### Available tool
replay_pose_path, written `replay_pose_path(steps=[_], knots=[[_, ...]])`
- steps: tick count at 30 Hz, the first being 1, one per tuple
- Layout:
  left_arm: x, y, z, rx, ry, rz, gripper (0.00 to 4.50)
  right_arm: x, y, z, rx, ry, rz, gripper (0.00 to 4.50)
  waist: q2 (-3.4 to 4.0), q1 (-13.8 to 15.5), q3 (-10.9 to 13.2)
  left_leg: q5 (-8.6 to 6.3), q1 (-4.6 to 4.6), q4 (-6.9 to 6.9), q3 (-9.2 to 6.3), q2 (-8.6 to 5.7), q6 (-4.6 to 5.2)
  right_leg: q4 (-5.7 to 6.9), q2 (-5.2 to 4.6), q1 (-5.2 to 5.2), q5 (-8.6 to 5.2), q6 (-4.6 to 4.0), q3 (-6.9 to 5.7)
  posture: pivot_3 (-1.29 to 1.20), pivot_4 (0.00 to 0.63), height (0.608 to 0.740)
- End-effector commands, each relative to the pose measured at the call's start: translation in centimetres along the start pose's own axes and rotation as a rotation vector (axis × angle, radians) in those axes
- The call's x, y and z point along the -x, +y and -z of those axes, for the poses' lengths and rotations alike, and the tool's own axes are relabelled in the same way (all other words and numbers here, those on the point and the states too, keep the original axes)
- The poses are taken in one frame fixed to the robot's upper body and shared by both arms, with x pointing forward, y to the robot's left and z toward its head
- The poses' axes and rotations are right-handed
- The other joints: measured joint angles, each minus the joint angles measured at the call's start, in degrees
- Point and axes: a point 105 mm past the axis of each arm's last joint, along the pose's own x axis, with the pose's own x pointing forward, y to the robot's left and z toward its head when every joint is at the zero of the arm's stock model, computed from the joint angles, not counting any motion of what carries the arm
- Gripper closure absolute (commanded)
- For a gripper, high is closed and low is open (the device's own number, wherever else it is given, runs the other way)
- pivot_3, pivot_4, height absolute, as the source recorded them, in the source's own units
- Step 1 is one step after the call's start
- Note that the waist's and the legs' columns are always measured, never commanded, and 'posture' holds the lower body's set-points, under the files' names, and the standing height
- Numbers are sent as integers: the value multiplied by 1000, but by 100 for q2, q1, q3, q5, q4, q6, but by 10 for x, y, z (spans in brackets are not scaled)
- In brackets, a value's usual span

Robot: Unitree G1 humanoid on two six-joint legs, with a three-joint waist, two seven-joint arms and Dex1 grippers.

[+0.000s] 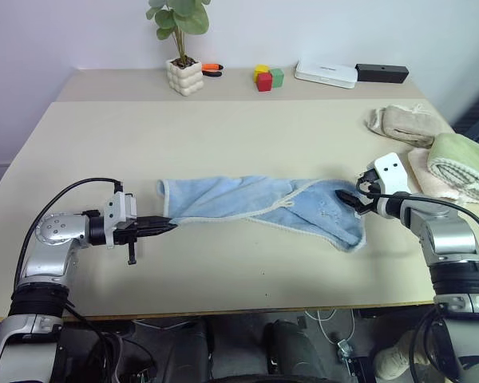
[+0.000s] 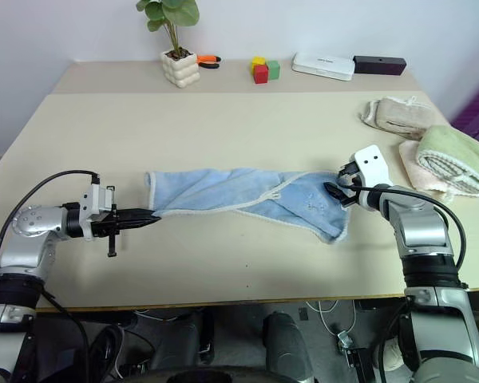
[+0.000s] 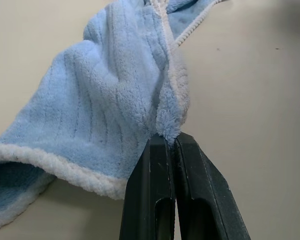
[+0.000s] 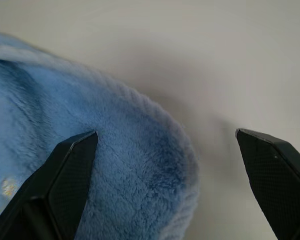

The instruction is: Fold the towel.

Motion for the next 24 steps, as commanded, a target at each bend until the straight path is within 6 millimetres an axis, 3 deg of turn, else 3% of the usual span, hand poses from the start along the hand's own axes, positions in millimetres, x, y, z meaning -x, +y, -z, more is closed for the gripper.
replay_pose_path(steps=[1, 5, 11, 15, 18, 24], knots=[[0, 2, -10, -49, -25, -11, 4469, -6, 1, -7, -55, 14, -17, 0, 0, -2, 0, 0, 0, 0, 1, 0, 0, 0, 0, 0, 0, 0, 0, 0, 150, 735], [0, 3, -12, -57, -21, -11, 4500, -11, 5, -3, -77, 58, -40, 1316, 0, -6, 0, 0, 1, 0, 0, 0, 0, 0, 0, 0, 0, 0, 0, 0, 150, 735], [3, 3, -11, -55, -17, -18, 4500, -11, 7, -3, -70, 58, -44, 4458, -1, 10, 0, 0, 0, 3, 0, 0, 0, 0, -1, 3, 0, 0, 0, 0, 150, 735], [6, 6, -7, -48, -6, -44, 4500, -11, 4, -4, -26, 44, -13, 4458, 0, 5, 0, 0, 0, 2, 0, -1, 0, 0, -1, 3, 0, 0, 0, 0, 150, 735], [9, 18, -4, -33, 0, -112, 4500, -10, 6, -17, 30, -20, -8, 4458, 0, 5, 0, 0, 0, 2, 0, 0, 0, 0, -1, 2, 0, 0, 0, 0, 150, 735], [6, 96, -15, -66, -23, -496, 4500, -17, 3, -77, 13, -262, 46, 4458, -1, 8, 1, 1, -3, 8, -1, -3, 0, 1, 0, 1, 10, 18, 0, 0, 150, 735]])
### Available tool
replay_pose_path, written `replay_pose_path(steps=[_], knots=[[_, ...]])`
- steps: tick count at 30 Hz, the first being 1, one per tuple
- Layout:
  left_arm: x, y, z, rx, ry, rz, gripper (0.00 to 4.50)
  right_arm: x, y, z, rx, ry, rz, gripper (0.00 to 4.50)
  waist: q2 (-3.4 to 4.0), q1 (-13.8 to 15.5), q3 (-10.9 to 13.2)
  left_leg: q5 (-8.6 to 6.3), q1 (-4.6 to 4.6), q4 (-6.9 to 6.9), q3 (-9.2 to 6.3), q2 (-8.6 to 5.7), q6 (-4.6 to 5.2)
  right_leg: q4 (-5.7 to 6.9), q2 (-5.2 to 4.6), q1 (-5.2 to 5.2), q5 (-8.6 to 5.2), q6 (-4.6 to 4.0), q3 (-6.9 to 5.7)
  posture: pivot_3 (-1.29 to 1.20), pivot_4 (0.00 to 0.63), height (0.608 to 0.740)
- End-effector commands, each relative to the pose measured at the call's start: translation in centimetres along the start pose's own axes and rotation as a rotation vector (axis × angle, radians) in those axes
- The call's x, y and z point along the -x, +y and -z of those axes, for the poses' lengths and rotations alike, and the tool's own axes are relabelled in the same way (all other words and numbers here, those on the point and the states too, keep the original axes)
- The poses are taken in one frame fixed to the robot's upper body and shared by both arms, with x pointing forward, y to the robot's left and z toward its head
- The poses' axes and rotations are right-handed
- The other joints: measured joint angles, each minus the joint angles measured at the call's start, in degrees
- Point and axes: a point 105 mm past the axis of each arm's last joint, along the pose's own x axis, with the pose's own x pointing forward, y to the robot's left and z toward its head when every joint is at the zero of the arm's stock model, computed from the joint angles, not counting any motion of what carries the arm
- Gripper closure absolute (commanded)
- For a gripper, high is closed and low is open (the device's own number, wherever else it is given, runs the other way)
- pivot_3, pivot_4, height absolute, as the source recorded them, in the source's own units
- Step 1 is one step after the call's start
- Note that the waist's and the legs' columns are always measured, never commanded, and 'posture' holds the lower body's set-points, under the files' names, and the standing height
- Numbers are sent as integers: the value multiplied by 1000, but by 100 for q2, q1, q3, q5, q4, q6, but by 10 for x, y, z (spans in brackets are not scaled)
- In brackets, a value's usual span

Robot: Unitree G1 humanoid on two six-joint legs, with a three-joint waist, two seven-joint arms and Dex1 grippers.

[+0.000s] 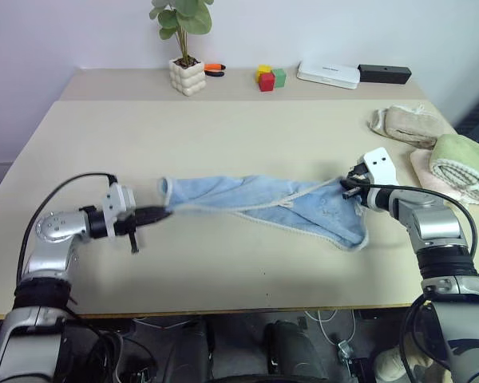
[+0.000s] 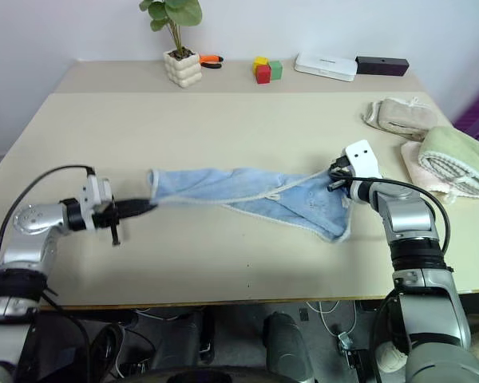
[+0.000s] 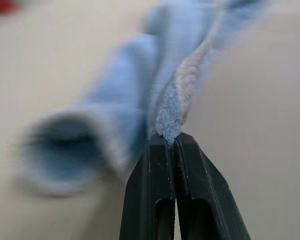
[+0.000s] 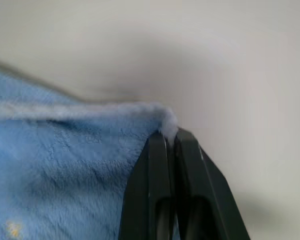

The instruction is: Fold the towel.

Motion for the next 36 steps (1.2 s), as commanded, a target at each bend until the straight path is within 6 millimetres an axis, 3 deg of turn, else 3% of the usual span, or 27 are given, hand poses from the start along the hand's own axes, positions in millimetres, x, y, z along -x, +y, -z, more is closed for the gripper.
replay_pose_path(steps=[1, 6, 11, 15, 19, 22, 26, 29, 36], knots=[[-10, 53, -20, -41, -30, -265, 4500, -6, -7, -58, 11, -203, 59, 4458, 0, -4, 1, 0, -1, 1, 0, 0, 0, 0, 1, 0, 1, 2, 0, 0, 150, 735], [-7, 119, -56, -150, 20, -554, 4500, -23, -1, -119, 113, -395, 162, 4458, -2, -41, 2, 1, -8, -10, 4, 0, -1, -5, 3, -13, 1, 7, -1, 0, 150, 735], [14, 159, -118, -334, 7, -718, 4500, -4, -15, -191, 138, -635, 273, 4458, 3, -46, 15, 5, -33, -18, 20, 1, -7, -4, 2, -46, -4, 16, 0, 0, 150, 735], [37, 166, -144, -394, -44, -732, 4500, 15, -23, -206, 172, -739, 274, 4458, 3, -37, 15, 27, -96, -14, 22, 1, -45, -1, 1, -111, -3, 16, 0, 0, 150, 735], [48, 151, -142, -418, -93, -583, 4500, 28, 6, -188, 252, -771, 63, 4458, 3, -17, 15, 27, -100, -18, 29, 2, -45, -5, -1, -111, -4, 17, -4, 0, 150, 735], [52, 119, -114, -397, -119, -359, 4500, 40, 43, -150, 320, -711, -136, 4458, 9, -19, 12, 27, -94, -16, 32, 2, -46, -4, -4, -106, -5, 18, -4, 0, 150, 735], [67, 76, -60, -316, -51, -119, 4500, 55, 77, -99, 364, -573, -334, 4458, 13, -61, 16, 29, -91, -1, 35, 8, -48, 15, -3, -108, -4, 18, -3, 0, 150, 735], [81, 51, -36, -231, -21, 1, 4500, 70, 85, -70, 407, -479, -432, 4458, 10, -37, 17, 13, -88, 10, 31, 11, -20, 34, -1, -110, -3, 15, -3, 0, 150, 735], [101, 28, -17, -186, 51, 84, 4500, 101, 75, -37, 456, -339, -571, 4458, 6, 29, 15, 4, -89, 35, 22, 9, -5, 40, -3, -98, -3, 13, -4, 0, 150, 735]])
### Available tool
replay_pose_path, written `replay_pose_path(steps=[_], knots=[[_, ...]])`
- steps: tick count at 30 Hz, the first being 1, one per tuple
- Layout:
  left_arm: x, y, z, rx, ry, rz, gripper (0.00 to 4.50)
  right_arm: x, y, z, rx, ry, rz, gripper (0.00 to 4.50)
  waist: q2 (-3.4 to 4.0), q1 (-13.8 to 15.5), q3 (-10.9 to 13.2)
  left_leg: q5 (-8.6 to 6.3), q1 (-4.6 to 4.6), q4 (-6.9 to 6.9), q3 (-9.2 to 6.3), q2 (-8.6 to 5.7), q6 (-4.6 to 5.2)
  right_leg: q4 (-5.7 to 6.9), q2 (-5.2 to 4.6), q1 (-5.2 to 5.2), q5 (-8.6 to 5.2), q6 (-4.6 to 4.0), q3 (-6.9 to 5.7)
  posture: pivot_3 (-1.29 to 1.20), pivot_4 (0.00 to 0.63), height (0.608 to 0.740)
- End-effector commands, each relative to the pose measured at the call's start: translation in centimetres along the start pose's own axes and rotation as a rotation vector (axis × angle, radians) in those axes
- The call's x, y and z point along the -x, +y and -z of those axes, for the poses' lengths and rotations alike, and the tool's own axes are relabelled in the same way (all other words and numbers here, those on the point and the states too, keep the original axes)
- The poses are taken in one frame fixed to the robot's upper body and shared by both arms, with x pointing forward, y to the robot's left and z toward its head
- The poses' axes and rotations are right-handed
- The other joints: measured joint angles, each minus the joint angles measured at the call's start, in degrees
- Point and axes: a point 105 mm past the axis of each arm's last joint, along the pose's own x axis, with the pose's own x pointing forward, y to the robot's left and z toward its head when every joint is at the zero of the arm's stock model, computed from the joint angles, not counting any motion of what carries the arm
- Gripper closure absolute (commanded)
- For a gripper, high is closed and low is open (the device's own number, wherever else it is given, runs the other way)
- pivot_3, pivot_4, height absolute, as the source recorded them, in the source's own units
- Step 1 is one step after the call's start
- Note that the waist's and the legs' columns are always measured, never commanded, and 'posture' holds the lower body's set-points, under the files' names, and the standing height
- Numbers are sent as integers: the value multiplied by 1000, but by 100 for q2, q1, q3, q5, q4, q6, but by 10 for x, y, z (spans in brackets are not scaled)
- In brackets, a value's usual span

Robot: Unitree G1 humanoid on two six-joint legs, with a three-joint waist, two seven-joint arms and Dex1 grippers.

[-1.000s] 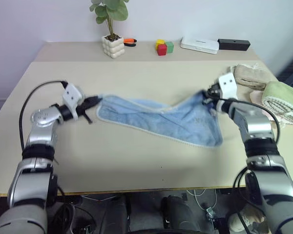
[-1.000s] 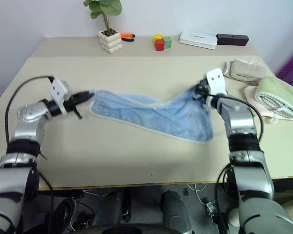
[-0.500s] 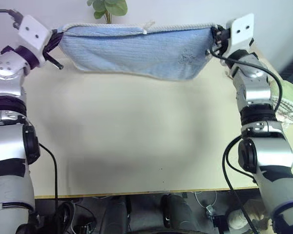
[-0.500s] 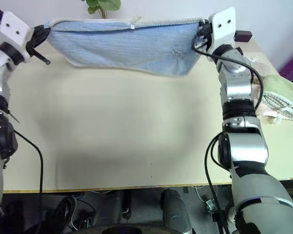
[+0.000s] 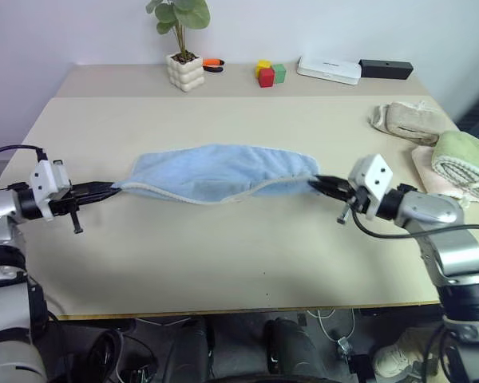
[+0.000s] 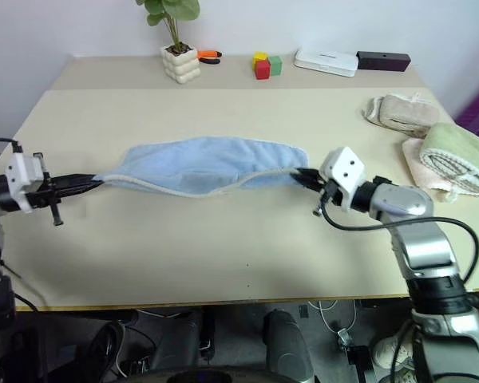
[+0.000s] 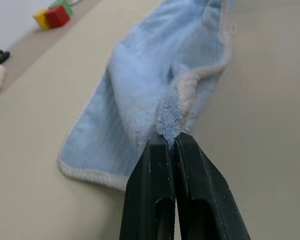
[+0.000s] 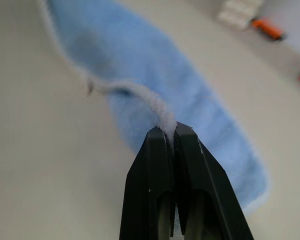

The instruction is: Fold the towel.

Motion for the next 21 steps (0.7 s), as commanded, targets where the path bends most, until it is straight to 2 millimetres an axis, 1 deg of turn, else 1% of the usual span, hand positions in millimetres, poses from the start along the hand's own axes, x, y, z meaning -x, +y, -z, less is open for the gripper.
replay_pose_path(steps=[1, 3, 4, 6, 8, 10, 13, 15, 18, 21], knots=[[9, -5, -7, -20, 2, 33, 4500, 23, 10, -7, 35, 18, -100, 4458, 0, 8, 0, -1, -1, 7, -1, 0, 2, 5, 0, 0, 0, 0, 0, 0, 150, 735], [13, -13, -6, -18, 15, 64, 4500, 36, 17, -2, 19, 57, -161, 4458, 1, -6, -1, -5, 0, 11, -3, 1, 7, 6, -1, 4, 0, -1, 0, 0, 150, 735], [14, -15, -6, -20, 14, 72, 4500, 38, 18, -2, 15, 62, -169, 4458, 0, -16, -1, -5, 1, 12, -3, 1, 9, 6, -1, 5, -1, -1, 1, 0, 150, 735], [20, -26, 0, 15, 54, 115, 4500, 46, 24, 0, -23, 79, -218, 4458, 0, -26, -1, -5, 0, 22, -3, 2, 9, 14, -1, 3, -1, -1, 0, 0, 150, 735], [24, -35, 5, 54, 66, 137, 4500, 55, 37, 4, -55, 112, -289, 4458, 1, -25, -1, -6, 3, 28, -3, 4, 9, 24, -1, 4, -1, -2, 1, 0, 150, 735], [26, -38, 5, 56, 57, 139, 4500, 60, 42, 7, -64, 130, -312, 4458, 1, -24, -1, -7, 5, 27, -4, 4, 10, 25, -2, 4, -2, -4, 1, 0, 150, 735], [21, -39, 5, 52, 19, 125, 4500, 55, 33, 8, -44, 117, -244, 4458, 1, -12, -1, -7, 3, 35, -4, 4, 10, 26, -4, 5, -2, -4, 1, 0, 150, 735], [15, -35, 2, 59, -18, 109, 4500, 49, 23, 9, -22, 109, -189, 4458, 1, 2, -1, -7, 4, 39, -4, 3, 10, 27, -5, 6, -3, -9, 1, 0, 150, 735], [5, -26, 0, 60, -42, 88, 4500, 43, 10, 13, 10, 119, -138, 4458, 0, 28, -2, -7, 2, 44, -5, 0, 10, 29, -5, 7, -1, -6, 0, 0, 150, 735], [-1, -17, 0, 56, -49, 65, 4500, 36, -6, 14, 33, 100, -74, 4458, 0, 54, -2, -7, 0, 46, -4, -2, 11, 30, -3, 5, 0, -4, 0, 0, 150, 735]])
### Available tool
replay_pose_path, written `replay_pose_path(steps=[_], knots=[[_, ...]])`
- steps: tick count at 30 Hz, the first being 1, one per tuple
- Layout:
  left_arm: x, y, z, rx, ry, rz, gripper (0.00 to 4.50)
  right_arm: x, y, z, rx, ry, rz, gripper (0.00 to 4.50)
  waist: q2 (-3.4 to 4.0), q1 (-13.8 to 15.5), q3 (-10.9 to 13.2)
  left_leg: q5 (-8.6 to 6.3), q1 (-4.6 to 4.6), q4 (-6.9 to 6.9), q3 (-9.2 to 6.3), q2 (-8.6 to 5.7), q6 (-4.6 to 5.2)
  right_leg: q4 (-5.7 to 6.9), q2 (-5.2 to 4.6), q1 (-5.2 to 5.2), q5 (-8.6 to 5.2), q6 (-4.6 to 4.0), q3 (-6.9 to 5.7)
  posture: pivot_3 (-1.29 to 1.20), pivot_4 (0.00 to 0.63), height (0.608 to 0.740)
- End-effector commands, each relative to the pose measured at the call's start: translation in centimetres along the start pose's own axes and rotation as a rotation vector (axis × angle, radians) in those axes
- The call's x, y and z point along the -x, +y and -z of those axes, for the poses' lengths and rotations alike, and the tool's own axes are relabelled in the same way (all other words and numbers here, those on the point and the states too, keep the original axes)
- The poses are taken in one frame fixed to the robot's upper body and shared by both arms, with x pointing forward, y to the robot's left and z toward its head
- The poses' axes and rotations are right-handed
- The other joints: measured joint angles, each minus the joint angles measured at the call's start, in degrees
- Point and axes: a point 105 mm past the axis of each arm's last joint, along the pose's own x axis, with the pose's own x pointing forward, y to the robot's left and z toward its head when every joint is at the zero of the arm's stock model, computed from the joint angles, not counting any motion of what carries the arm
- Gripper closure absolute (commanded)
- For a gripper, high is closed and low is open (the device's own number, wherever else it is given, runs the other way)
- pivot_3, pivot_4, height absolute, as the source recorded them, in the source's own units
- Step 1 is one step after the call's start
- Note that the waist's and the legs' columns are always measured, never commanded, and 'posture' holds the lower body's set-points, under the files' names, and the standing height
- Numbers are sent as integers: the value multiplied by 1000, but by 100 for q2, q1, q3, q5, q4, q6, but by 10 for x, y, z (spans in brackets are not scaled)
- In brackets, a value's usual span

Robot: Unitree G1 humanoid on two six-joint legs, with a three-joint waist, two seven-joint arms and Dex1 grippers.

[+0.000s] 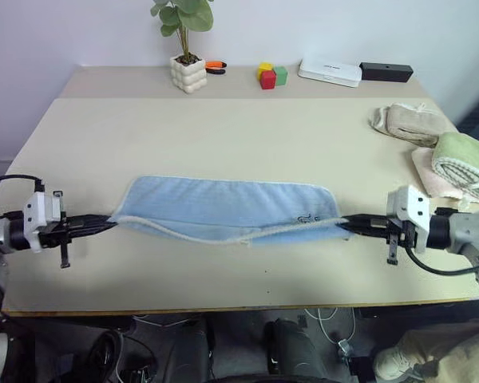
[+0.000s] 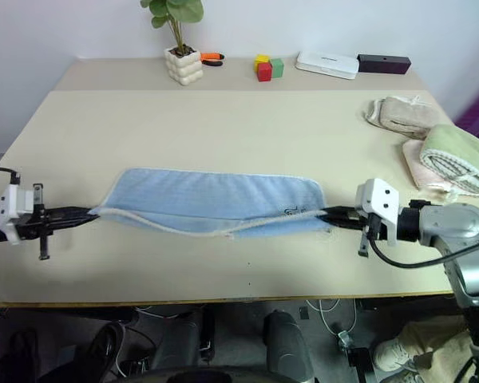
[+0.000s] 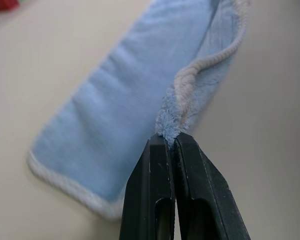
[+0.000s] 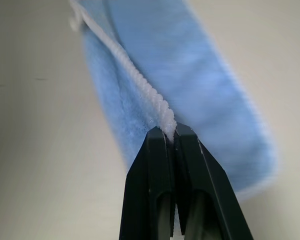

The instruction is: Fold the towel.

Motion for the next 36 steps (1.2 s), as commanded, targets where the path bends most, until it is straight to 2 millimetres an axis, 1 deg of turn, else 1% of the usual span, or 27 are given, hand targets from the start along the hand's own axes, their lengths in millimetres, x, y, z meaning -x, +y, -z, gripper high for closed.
replay_pose_path(steps=[1, 4, 8, 11, 16, 18, 21, 25, 27, 31, 36], knots=[[1, 13, -4, -19, -6, -46, 4500, -3, -18, -2, 45, -17, 74, 4458, 1, 14, 0, 0, 0, 0, 2, 0, 0, 1, 0, -2, 0, 1, 1, 0, 150, 735], [-5, 26, -7, 0, -25, -80, 4500, -10, -29, -1, 55, -29, 106, 4458, 1, 22, 0, 0, 0, 1, 3, 0, 0, 4, 2, -4, 1, 2, 1, 0, 150, 735], [-16, 39, -3, 53, -21, -143, 4500, -23, -43, 2, 61, -39, 155, 4458, 1, 22, 0, 0, 0, 2, 3, 0, 0, 5, 2, -3, 1, 2, 1, 0, 150, 735], [-23, 44, -1, 79, -20, -167, 4500, -31, -48, 5, 62, -29, 165, 4458, 1, 28, 0, 1, -1, 3, 3, 0, -1, 6, 2, -4, 1, 2, 1, 0, 150, 735], [-29, 53, 0, 114, -28, -223, 4500, -34, -59, 6, 48, -33, 193, 4458, 1, 26, 0, 1, -2, 3, 3, 0, -1, 6, 2, -4, 1, 3, 0, 0, 150, 735], [-31, 54, 4, 135, -8, -238, 4500, -35, -59, 13, 62, 4, 188, 4458, 1, 25, 0, 1, -2, 3, 3, 0, -1, 7, 2, -4, 1, 3, 0, 0, 150, 735], [-33, 59, 11, 202, 2, -292, 4500, -36, -64, 23, 17, 39, 213, 4458, 1, 25, 0, 1, -1, 3, 3, 0, -1, 7, 2, -4, 1, 3, 1, 0, 150, 735], [-36, 56, 20, 273, 16, -300, 4500, -38, -59, 31, 22, 71, 192, 4458, 1, 16, 0, 1, -1, 3, 3, 0, -1, 8, 2, -4, 1, 3, 1, 0, 150, 735], [-39, 56, 23, 314, 14, -314, 4500, -42, -57, 31, 13, 67, 182, 4458, 1, 10, 0, 1, -1, 3, 3, 0, -1, 8, 2, -4, 1, 3, 0, 0, 150, 735], [-47, 52, 26, 364, 4, -287, 4500, -49, -54, 27, 14, 52, 173, 4458, 1, 18, 0, 1, -1, 3, 3, 0, -1, 9, 2, -4, 1, 3, 0, 0, 150, 735], [-48, 55, 27, 377, 7, -309, 4500, -52, -55, 27, -2, 49, 189, 4458, 1, 15, 0, 2, -1, 3, 3, 0, -2, 9, 2, -4, 1, 3, 0, 0, 150, 735]])
